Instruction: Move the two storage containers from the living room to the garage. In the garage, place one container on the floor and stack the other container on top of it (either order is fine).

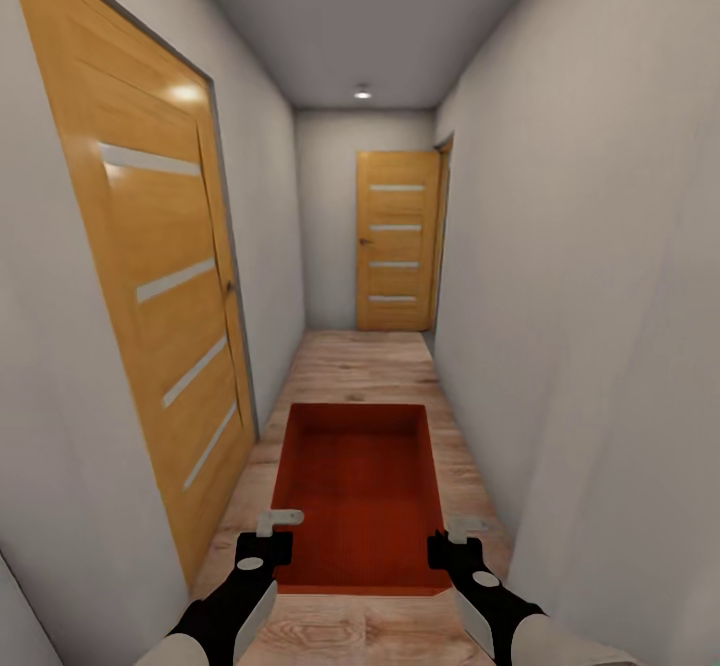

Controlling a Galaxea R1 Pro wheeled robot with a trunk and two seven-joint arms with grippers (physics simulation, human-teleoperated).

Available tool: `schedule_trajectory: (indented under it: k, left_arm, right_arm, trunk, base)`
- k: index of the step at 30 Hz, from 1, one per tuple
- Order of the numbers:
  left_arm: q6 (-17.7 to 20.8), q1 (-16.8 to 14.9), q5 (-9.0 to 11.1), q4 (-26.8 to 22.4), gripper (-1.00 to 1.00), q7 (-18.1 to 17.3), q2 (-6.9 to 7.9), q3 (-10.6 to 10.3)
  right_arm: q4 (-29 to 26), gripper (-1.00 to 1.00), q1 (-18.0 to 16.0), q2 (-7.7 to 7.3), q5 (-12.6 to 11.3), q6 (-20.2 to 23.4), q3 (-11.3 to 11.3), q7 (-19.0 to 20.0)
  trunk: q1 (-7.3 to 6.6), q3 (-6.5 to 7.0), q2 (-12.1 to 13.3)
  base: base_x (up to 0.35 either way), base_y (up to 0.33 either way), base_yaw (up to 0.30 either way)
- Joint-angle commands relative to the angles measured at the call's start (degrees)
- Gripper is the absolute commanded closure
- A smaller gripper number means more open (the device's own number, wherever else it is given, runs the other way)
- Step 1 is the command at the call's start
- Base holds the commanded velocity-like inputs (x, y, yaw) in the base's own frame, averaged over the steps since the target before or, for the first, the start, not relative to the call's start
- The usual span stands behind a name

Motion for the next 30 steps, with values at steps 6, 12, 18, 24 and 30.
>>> schedule_trajectory:
  k: [6,12,18,24,30]
  left_arm:
    - [0.36,-0.10,4.17,-0.04,1.00,0.67,0.20,0.05]
    - [0.35,-0.10,4.19,-0.11,1.00,0.59,0.20,0.04]
    - [0.36,-0.10,4.19,-0.03,1.00,0.59,0.43,0.04]
    - [0.41,-0.10,4.19,0.01,1.00,0.59,0.46,0.03]
    - [0.43,-0.10,4.19,-0.07,1.00,0.59,0.45,0.05]
  right_arm:
    - [0.00,1.00,-0.04,-0.22,-0.46,-0.21,-0.40,0.05]
    - [0.00,1.00,-0.04,-0.22,-0.46,-0.21,-0.40,0.05]
    - [0.00,1.00,-0.04,-0.30,-0.48,-0.21,-0.40,0.05]
    - [0.00,1.00,-0.04,-0.22,-0.46,-0.21,-0.40,0.05]
    - [0.00,1.00,-0.04,-0.15,-0.49,-0.21,-0.40,0.04]
  trunk:
    - [0.05,-0.09,-0.07]
    - [0.05,-0.09,-0.07]
    - [0.05,-0.09,-0.07]
    - [0.05,-0.09,-0.07]
    - [0.05,-0.09,-0.07]
  base:
    - [0.322,0.100,0.000]
    - [0.323,0.076,0.000]
    - [0.323,0.073,0.000]
    - [0.323,0.073,0.000]
    - [0.323,0.073,-0.125]
